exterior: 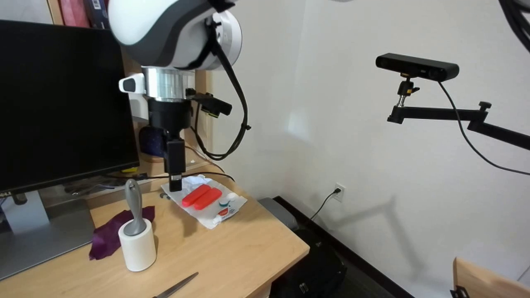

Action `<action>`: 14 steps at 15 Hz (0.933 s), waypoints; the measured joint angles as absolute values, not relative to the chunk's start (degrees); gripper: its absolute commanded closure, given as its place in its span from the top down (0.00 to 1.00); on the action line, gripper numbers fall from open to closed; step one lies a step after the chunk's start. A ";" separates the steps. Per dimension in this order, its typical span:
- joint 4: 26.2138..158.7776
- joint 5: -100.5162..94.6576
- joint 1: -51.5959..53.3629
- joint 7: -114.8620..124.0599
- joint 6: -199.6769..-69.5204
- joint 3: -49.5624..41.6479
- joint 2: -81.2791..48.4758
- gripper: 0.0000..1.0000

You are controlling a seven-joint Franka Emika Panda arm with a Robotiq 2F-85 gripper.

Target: Move the lint roller away from you

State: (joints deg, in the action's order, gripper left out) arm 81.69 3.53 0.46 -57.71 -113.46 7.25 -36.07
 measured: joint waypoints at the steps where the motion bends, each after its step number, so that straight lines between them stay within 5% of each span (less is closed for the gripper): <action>1: 81.69 3.52 0.37 -59.19 -113.82 7.36 -36.13 1.00; 14: 81.69 4.15 -0.88 -69.71 -119.61 9.05 -37.24 1.00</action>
